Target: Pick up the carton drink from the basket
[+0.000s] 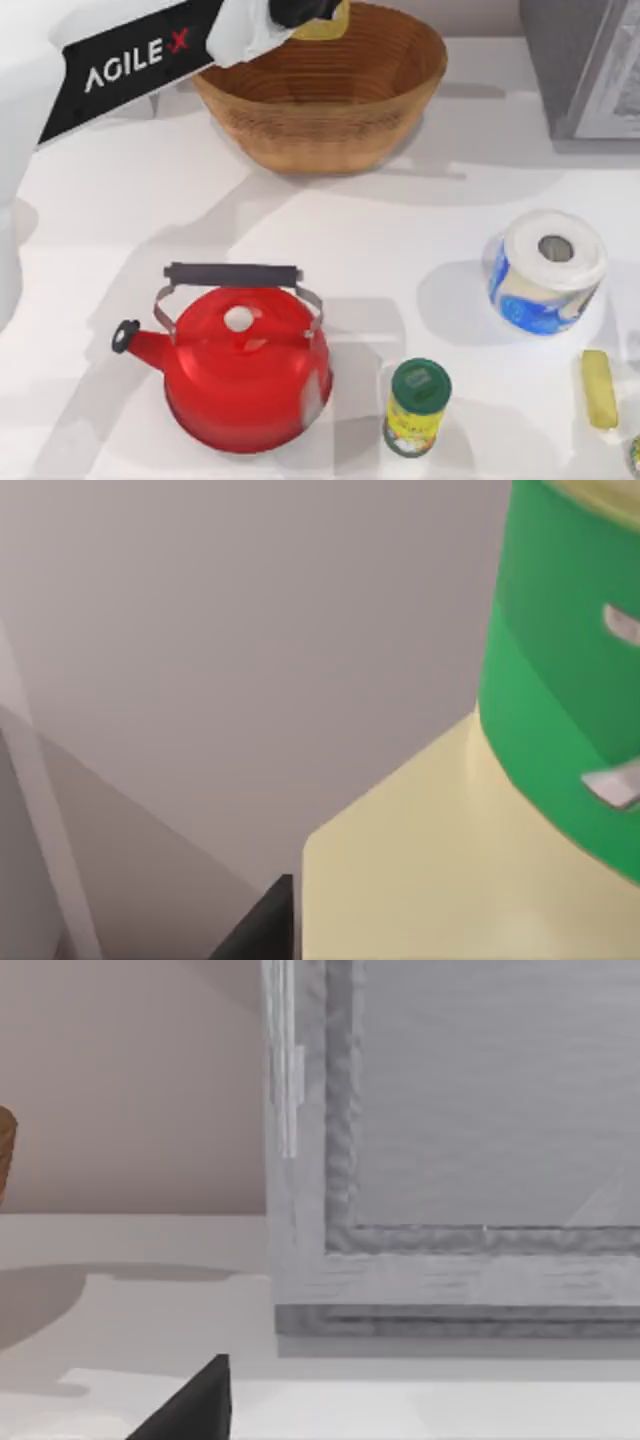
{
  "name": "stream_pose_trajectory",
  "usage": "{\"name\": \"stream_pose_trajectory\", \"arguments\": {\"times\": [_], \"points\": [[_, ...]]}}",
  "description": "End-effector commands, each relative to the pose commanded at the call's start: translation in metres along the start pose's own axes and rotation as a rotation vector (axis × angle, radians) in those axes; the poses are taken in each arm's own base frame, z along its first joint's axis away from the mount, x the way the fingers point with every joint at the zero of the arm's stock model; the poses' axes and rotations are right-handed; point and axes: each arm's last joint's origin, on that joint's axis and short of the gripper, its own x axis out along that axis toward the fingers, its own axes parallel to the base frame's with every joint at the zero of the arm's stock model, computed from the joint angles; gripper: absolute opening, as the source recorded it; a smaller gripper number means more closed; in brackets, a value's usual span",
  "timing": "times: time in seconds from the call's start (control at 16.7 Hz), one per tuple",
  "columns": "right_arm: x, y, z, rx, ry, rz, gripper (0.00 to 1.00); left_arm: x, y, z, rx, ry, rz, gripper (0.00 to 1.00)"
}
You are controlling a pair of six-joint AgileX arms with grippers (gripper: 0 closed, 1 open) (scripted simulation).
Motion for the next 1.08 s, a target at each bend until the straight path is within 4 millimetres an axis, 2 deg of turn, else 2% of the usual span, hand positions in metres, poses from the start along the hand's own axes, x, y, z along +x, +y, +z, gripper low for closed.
{"name": "stream_pose_trajectory", "arguments": {"times": [0.06,0.36,0.54,0.78,0.96,1.08], "points": [[0.000,0.000,0.000,0.000,0.000,0.000,1.00,-0.003,0.001,0.007,-0.005,-0.007,-0.001,0.00],[0.000,0.000,0.000,0.000,0.000,0.000,1.00,-0.002,0.002,0.007,-0.004,-0.007,0.002,0.00],[0.000,0.000,0.000,0.000,0.000,0.000,1.00,-0.011,0.015,0.013,-0.004,-0.006,-0.002,0.00],[0.000,0.000,0.000,0.000,0.000,0.000,1.00,-0.045,0.061,0.032,-0.011,-0.011,-0.006,0.00],[0.000,0.000,0.000,0.000,0.000,0.000,1.00,-0.089,0.110,0.042,-0.021,-0.027,-0.007,0.00],[0.000,0.000,0.000,0.000,0.000,0.000,1.00,-0.123,0.144,0.039,-0.026,-0.038,-0.005,0.00]]}}
